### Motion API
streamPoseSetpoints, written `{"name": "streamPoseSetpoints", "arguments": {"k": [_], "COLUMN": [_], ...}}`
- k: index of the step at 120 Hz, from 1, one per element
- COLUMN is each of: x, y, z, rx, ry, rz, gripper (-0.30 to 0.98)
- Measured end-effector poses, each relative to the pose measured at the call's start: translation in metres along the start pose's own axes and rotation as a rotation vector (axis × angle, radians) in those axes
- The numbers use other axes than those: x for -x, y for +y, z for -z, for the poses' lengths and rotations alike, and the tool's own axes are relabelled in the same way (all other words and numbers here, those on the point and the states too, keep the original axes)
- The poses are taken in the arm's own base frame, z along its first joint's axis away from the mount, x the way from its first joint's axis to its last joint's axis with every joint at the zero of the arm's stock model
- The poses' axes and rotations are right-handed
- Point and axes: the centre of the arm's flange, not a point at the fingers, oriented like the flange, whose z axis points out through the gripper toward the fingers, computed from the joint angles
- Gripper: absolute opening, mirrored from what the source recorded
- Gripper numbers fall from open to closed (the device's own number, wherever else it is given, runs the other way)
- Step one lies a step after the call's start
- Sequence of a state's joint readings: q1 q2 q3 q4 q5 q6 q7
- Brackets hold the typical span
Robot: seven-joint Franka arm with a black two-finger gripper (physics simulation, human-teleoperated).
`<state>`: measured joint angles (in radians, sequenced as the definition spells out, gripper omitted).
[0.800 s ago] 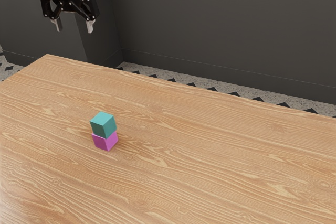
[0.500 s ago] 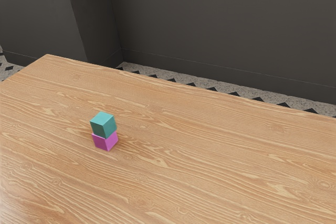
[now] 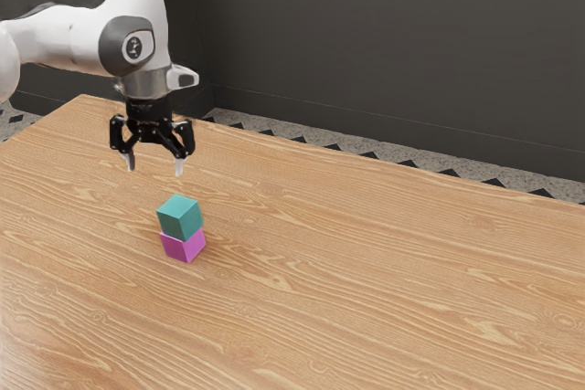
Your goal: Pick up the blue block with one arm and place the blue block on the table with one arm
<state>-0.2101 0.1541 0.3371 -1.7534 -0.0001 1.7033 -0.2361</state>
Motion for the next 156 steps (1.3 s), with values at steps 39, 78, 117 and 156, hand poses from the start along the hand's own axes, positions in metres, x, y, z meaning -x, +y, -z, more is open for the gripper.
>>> {"name": "streamPoseSetpoints", "arguments": {"k": [39,78,117,156], "x": [-0.059,-0.061,-0.033,-0.008], "y": [-0.011,-0.015,0.003,0.001], "z": [-0.056,-0.099,-0.096,-0.111], "rx": [0.007,0.000,0.052,0.074], "ry": [0.257,0.342,0.376,0.357], "rz": [-0.159,-0.297,-0.397,-0.442], "gripper": [0.69,0.69,0.69,0.69]}}
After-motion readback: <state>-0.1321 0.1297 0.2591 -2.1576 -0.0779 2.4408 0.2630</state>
